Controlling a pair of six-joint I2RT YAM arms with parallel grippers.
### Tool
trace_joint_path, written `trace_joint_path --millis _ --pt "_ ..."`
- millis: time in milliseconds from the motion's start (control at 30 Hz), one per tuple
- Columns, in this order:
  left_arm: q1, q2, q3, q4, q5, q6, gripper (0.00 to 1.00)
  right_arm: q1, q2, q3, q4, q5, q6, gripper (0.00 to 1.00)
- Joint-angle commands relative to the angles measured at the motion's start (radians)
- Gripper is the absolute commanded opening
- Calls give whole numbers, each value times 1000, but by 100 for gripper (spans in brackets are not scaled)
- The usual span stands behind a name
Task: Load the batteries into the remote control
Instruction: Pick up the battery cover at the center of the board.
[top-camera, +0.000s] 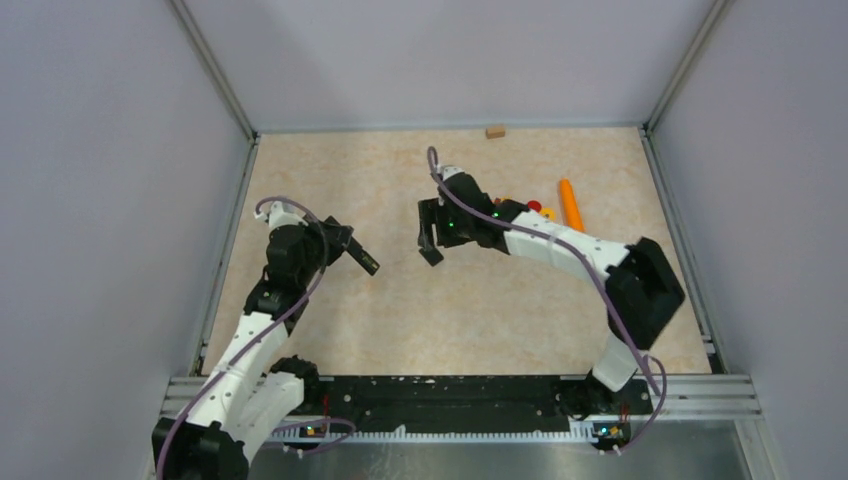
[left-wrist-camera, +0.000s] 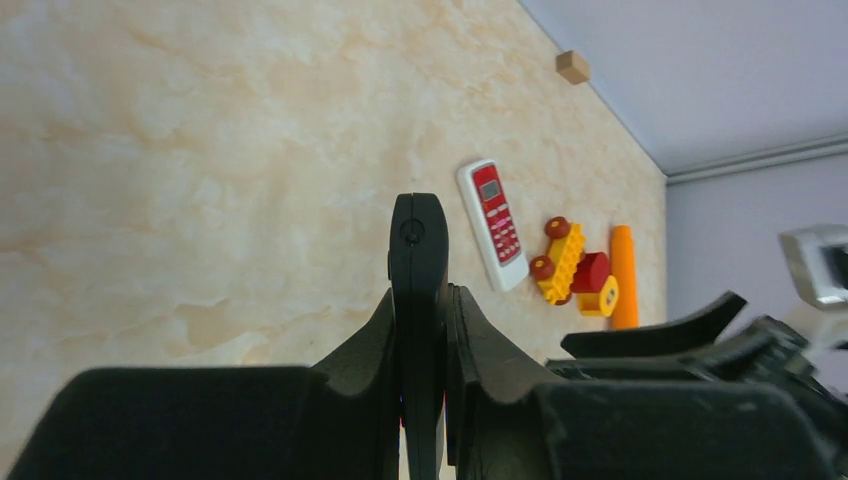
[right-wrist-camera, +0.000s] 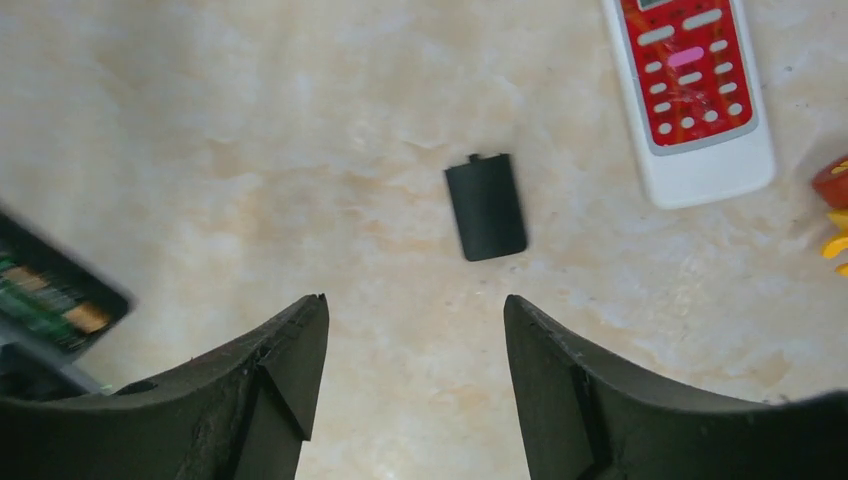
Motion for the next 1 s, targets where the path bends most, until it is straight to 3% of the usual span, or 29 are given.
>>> trace_joint_path --millis 0,333,633,967 --pt "7 -47 -18 -32 -77 55 0 22 193 156 -300 113 -157 65" --pt "7 -59 -14 -26 -67 103 0 35 423 345 -388 114 -231 66" --pt "9 -54 -11 -25 -61 109 0 34 510 431 -401 132 -267 65" --pt "10 -62 -6 -30 -68 105 0 34 545 453 -362 122 -298 54"
